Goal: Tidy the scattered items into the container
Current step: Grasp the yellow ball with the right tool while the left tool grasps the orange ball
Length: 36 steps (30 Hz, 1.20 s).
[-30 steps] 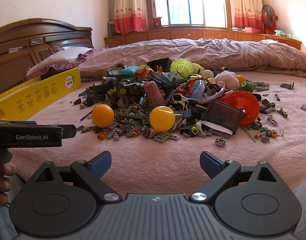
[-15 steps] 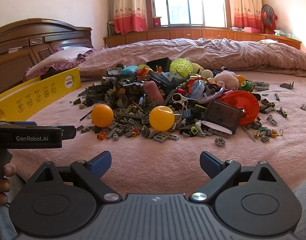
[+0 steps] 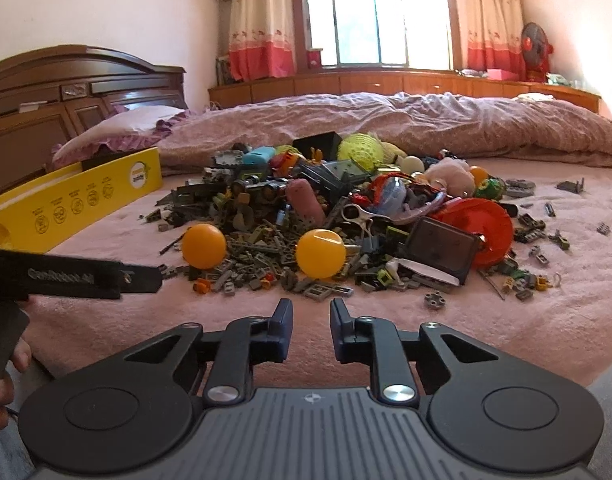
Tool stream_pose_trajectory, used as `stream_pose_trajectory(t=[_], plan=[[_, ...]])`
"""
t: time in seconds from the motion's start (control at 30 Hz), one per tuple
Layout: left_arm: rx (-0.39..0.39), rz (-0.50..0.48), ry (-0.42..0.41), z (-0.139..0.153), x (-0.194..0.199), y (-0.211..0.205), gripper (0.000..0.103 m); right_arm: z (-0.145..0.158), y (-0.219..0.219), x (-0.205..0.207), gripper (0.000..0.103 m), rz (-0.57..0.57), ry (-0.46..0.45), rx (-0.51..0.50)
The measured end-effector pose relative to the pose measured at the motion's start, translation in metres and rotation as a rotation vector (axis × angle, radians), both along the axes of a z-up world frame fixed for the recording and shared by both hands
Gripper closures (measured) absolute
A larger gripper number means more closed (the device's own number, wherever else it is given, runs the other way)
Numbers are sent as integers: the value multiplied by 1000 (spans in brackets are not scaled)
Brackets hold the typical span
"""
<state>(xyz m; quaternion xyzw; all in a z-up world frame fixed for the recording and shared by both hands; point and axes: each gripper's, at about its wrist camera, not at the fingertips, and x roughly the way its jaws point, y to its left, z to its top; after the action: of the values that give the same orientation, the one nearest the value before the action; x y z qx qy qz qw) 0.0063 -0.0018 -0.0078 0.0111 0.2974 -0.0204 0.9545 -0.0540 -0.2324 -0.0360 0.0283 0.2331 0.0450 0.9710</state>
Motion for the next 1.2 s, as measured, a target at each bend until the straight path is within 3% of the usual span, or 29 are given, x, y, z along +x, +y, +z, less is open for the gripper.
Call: stream_pose_trajectory(t=[0.07, 0.13, 0.27, 0.33, 0.43, 0.53, 0.6, 0.73, 0.83, 0.93, 1.03, 1.13, 1.2], plan=[[84, 86, 15, -5, -3, -3, 7, -1, 0, 2, 81, -20, 3, -8], [73, 130, -3, -7, -10, 2, 13, -2, -2, 6, 80, -44, 21, -2], [49, 157, -246, -7, -42, 4, 12, -6, -10, 20, 78, -84, 60, 40], [81, 107, -274, -8, -48, -3, 12, -6, -12, 24, 77, -95, 49, 48], [117, 28, -212, -14, -44, -16, 12, -3, -6, 28, 72, -109, -25, -4], [51, 10, -117, -19, -35, -12, 23, -1, 4, 38, 65, -99, -89, -89], [61, 2, -90, -24, -32, -15, 31, -2, 9, 49, 58, -93, -102, -132], [44, -4, -106, -28, -28, -17, 35, -6, 19, 71, 58, -68, -85, -178], [24, 1, -99, -28, -29, -15, 35, -13, 25, 80, 64, -46, -47, -200], [9, 2, -93, -27, -30, -14, 34, -11, 26, 75, 66, -33, -82, -206], [-3, 2, -98, -24, -28, -13, 32, -7, 31, 65, 67, -36, -130, -275], [-22, 20, -173, -14, -17, -11, 32, -5, 33, 61, 68, -18, -125, -282], [-82, -31, -197, -4, 1, -9, 32, -4, 32, 63, 69, -21, -112, -271]])
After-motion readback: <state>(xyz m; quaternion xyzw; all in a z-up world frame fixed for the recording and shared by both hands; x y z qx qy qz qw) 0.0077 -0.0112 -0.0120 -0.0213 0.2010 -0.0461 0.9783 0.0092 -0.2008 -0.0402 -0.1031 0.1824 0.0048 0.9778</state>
